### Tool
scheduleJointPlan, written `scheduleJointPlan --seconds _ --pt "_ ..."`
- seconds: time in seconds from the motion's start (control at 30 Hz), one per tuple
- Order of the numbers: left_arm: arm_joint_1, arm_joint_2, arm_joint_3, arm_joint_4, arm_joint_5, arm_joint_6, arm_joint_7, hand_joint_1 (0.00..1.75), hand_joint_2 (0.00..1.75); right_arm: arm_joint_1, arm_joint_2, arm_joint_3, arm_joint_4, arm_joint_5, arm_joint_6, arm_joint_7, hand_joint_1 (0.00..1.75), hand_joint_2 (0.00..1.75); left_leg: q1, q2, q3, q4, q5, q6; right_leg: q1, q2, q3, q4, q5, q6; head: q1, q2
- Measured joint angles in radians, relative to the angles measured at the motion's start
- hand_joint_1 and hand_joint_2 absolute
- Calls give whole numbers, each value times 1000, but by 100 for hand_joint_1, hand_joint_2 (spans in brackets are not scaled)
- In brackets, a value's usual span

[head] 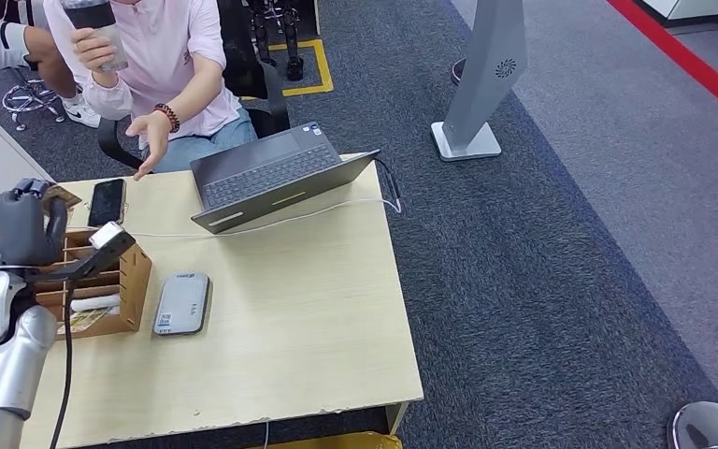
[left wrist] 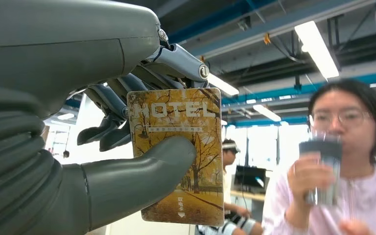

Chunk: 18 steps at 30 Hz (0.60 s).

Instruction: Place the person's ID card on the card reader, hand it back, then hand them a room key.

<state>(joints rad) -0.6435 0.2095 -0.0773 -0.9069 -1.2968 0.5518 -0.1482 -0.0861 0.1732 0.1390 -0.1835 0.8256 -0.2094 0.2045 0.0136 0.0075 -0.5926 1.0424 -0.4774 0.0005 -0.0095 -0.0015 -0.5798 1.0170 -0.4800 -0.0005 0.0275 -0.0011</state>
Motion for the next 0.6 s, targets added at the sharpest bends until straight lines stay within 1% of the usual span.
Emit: scheduleJointPlan --seconds 0.07,0.17,0.57,0.6 --pt "-31 8 2 9 -2 -2 0 175 175 0 0 -1 0 1 0 0 0 175 0 0 0 0 0 0 0 0 0 0 0 0 0 0" --pt "-57 12 3 26 -5 0 1 175 175 0 0 -3 0 1 0 2 0 175 0 0 0 0 0 0 0 0 0 0 0 0 0 0" --pt "-76 5 3 68 -14 9 0 175 175 0 0 -7 0 2 1 3 0 175 0 0 0 0 0 0 0 0 0 0 0 0 0 0" --pt "-76 3 3 70 -13 9 0 131 175 0 0 -8 0 3 1 3 0 175 0 0 0 0 0 0 0 0 0 0 0 0 0 0"
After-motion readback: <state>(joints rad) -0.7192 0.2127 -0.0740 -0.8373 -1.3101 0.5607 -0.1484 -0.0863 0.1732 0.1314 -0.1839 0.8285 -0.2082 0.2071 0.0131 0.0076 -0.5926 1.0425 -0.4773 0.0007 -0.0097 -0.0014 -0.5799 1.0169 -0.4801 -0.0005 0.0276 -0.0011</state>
